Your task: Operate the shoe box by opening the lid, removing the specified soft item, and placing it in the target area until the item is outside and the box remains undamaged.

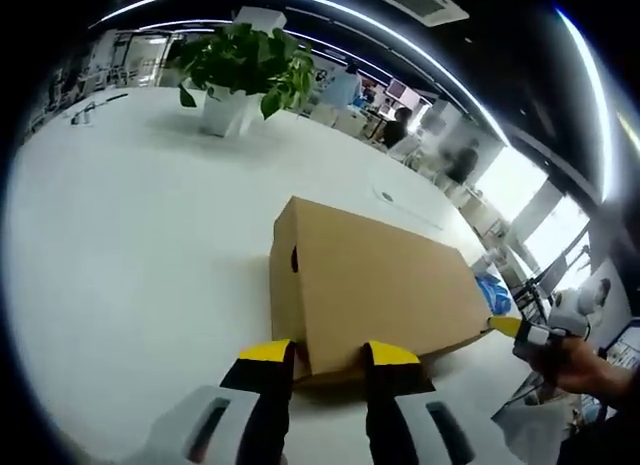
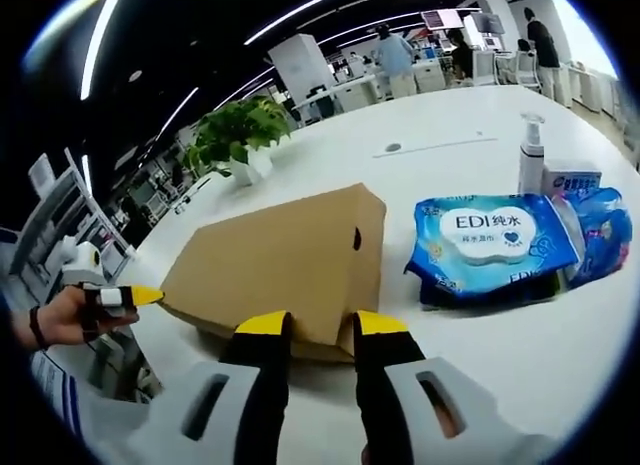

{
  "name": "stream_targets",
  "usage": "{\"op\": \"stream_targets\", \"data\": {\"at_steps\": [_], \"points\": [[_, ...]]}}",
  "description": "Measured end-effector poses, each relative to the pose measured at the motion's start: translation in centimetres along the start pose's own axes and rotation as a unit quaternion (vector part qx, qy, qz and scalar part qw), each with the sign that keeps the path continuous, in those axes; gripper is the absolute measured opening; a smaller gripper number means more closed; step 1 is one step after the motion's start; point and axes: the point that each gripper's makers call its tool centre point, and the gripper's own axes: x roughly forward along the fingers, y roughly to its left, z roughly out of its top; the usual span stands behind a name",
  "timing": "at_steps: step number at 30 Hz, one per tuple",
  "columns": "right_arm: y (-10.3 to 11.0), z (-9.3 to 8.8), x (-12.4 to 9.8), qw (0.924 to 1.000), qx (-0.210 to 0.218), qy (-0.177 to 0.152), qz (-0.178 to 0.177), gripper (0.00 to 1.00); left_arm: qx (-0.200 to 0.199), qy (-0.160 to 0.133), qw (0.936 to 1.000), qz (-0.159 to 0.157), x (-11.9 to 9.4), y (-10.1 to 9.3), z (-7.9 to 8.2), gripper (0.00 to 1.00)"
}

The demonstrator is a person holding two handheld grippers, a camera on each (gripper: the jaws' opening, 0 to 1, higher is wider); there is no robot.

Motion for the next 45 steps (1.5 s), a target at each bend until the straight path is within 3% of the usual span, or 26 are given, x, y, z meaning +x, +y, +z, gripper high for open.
{"op": "stream_targets", "data": {"at_steps": [14, 31, 34, 37, 39, 45], "points": [[-2.5, 3.4, 2.7, 0.9997, 0.007, 0.001, -0.025, 0.22, 0.008, 0.012, 0.9998, -0.014, 5.0, -0.5, 4.4, 0.28], [-3.2, 3.9, 2.8, 0.9996, 0.004, 0.003, -0.026, 0.22, 0.016, 0.016, 0.9997, -0.011, 5.6, -1.1, 4.7, 0.28], [-3.6, 4.3, 1.4, 0.9993, -0.018, -0.005, -0.032, 0.22, 0.043, 0.013, 0.9989, -0.013, 4.7, -1.6, 4.5, 0.27], [-4.1, 4.7, -0.5, 0.9993, -0.018, -0.023, -0.025, 0.34, 0.078, 0.007, 0.9968, -0.017, 3.8, -2.3, 4.2, 0.33], [-5.3, 4.5, -2.8, 0.9986, -0.025, -0.035, -0.03, 0.36, 0.099, 0.005, 0.9949, -0.016, 3.0, -2.7, 3.8, 0.36], [-7.9, 2.8, -8.8, 0.9962, -0.037, -0.048, -0.063, 0.39, 0.181, 0.001, 0.9829, -0.035, 0.4, -6.3, 1.9, 0.44]]}}
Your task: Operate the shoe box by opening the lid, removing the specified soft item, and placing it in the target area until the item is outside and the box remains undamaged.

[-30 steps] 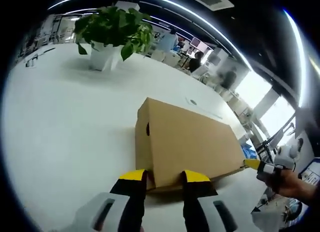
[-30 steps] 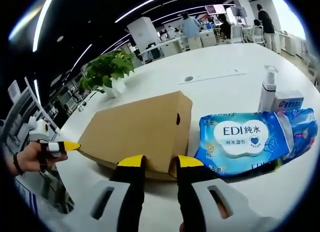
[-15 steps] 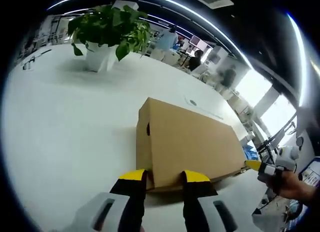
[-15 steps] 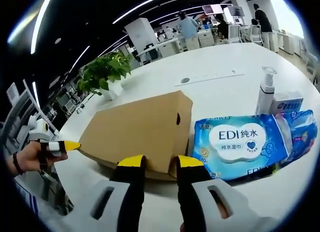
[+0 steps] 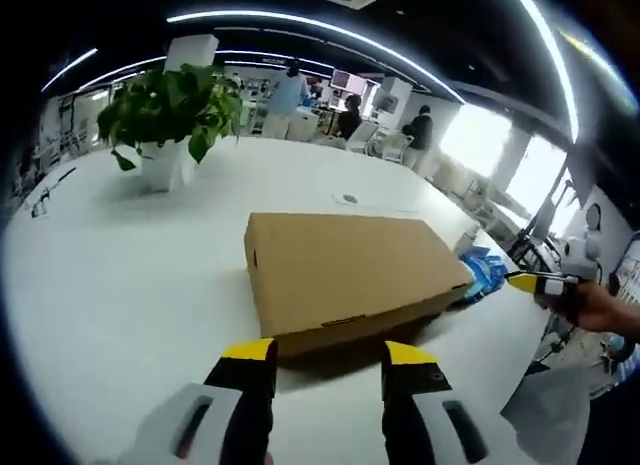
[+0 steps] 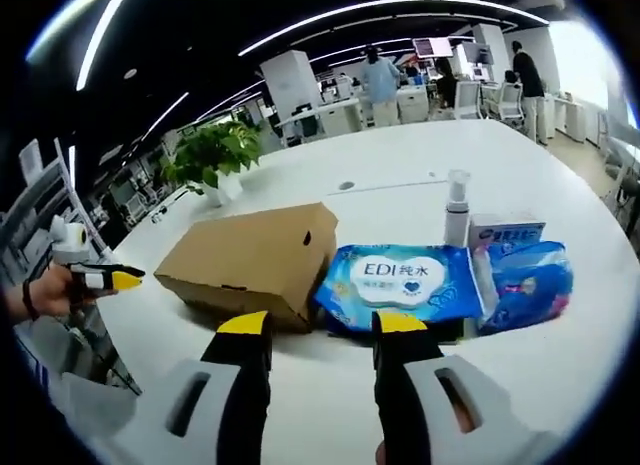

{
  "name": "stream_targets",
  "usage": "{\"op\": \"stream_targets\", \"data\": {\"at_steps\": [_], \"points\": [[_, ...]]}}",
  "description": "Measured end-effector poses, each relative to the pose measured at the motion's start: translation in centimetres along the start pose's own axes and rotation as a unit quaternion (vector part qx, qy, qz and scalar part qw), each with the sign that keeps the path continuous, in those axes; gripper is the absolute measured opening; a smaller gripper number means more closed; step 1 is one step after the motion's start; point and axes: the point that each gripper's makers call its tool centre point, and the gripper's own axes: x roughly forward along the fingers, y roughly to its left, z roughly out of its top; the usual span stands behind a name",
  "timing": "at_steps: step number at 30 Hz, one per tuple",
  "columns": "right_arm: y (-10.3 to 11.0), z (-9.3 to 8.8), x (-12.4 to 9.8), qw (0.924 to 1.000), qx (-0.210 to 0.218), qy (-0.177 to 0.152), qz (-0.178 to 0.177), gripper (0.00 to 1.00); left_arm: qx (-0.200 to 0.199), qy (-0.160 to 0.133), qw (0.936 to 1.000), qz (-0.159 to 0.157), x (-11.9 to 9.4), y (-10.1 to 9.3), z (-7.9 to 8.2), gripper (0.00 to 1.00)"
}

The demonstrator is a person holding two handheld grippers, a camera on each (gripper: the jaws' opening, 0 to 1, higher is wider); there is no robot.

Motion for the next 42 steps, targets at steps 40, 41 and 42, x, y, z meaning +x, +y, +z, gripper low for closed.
{"op": "stream_targets", "data": {"at_steps": [40, 41, 42], "points": [[0.0, -3.4, -7.8, 0.9975, -0.058, -0.033, -0.023, 0.52, 0.044, -0.024, 0.9984, -0.027, -0.5, -6.1, -0.3, 0.54], [0.0, -3.4, -7.8, 0.9974, -0.059, -0.033, -0.023, 0.52, 0.042, -0.025, 0.9984, -0.027, -0.5, -6.1, -0.2, 0.54], [0.1, -3.4, -7.9, 0.9973, -0.061, -0.034, -0.023, 0.52, 0.042, -0.025, 0.9985, -0.026, -0.5, -6.1, -0.2, 0.54]]}}
